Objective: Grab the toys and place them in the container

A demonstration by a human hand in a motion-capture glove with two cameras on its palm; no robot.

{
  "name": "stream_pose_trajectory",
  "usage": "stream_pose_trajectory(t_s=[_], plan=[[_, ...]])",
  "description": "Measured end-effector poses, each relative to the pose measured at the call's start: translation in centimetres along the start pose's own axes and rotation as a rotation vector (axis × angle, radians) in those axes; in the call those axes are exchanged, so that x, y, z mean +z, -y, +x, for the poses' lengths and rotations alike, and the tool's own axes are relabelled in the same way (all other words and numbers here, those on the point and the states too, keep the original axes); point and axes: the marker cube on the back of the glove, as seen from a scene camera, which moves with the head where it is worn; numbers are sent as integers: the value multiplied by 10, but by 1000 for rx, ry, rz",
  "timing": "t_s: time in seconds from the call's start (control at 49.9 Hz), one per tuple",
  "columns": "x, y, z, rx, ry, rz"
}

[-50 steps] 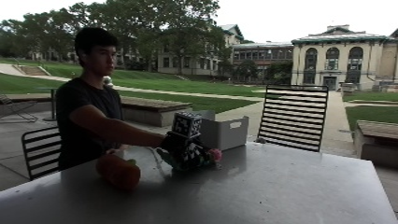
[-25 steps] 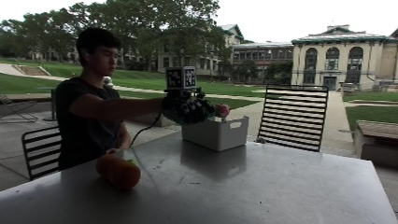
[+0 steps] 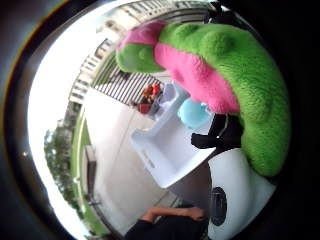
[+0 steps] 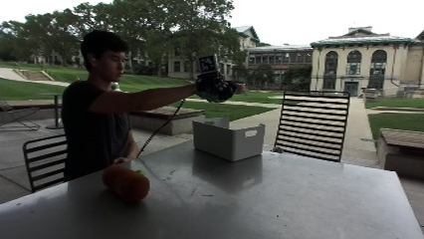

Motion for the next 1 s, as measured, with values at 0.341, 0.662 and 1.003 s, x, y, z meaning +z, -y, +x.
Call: stream_pose_trajectory(t_s=[0.341, 0.662, 1.003], plan=[[48, -9, -83, -339, 30, -69], [68, -5, -98, -181, 147, -170], [49, -11, -41, -182, 54, -97]])
